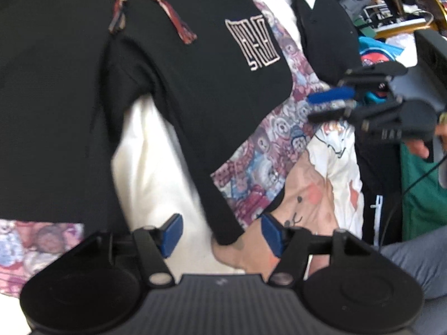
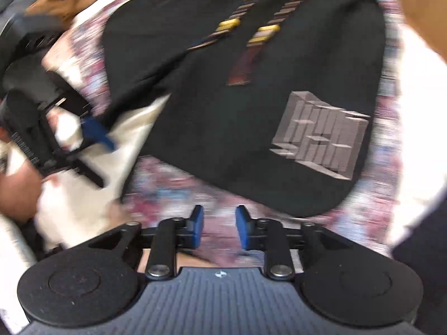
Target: Fold clothes
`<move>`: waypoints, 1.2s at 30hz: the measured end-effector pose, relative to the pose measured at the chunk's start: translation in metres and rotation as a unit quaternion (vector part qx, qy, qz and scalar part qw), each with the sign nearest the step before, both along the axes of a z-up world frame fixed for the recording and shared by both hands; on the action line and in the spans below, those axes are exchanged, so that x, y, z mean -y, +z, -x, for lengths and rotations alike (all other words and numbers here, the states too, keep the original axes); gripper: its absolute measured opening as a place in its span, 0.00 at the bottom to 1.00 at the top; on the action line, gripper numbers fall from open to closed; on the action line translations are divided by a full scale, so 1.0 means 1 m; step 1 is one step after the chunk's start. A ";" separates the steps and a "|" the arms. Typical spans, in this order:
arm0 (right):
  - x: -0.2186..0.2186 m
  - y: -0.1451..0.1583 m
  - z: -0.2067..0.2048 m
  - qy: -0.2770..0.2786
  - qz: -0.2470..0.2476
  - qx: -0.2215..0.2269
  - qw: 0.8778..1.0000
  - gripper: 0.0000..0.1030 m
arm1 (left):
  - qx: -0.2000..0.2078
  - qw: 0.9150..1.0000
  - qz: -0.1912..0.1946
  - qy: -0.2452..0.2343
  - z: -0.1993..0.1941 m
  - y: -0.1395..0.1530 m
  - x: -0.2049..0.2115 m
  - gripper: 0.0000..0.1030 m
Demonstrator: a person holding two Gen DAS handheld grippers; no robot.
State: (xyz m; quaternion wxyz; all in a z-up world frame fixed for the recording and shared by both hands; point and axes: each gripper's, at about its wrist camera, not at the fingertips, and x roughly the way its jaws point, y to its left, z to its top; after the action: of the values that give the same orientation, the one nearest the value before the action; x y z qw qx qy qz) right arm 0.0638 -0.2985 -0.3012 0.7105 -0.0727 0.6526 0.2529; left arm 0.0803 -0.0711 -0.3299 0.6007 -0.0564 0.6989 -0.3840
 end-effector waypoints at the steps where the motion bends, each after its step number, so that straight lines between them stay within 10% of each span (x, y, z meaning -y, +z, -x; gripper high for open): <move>1: 0.016 0.000 -0.003 -0.017 0.004 0.003 1.000 0.31 | -0.004 1.000 -0.002 -0.001 0.001 -0.003 0.005 0.65; 15: 0.150 -0.047 -0.001 -0.157 0.024 -0.027 0.987 0.34 | -0.026 0.999 -0.024 0.012 0.000 -0.028 0.023 0.68; 17: 0.158 -0.053 0.000 -0.168 0.004 -0.038 0.985 0.34 | -0.028 0.999 -0.024 0.018 0.000 -0.029 0.021 0.53; 18: 0.160 -0.056 0.000 -0.170 -0.002 -0.041 0.985 0.34 | -0.030 0.999 -0.024 0.017 0.000 -0.029 0.020 0.14; 19: 0.161 -0.058 0.000 -0.170 -0.004 -0.043 0.984 0.34 | -0.042 0.999 -0.020 0.016 -0.002 -0.031 0.019 0.04; 36: 0.145 -0.071 -0.001 -0.160 -0.004 -0.046 0.986 0.34 | -0.028 0.999 -0.017 -0.007 -0.010 -0.020 -0.018 0.03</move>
State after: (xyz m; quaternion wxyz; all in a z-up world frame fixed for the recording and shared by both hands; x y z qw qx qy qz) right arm 0.0646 -0.4433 -0.3722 0.7115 0.0475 0.6867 0.1415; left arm 0.0898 -0.0536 -0.3504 0.5790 -0.0524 0.7224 -0.3743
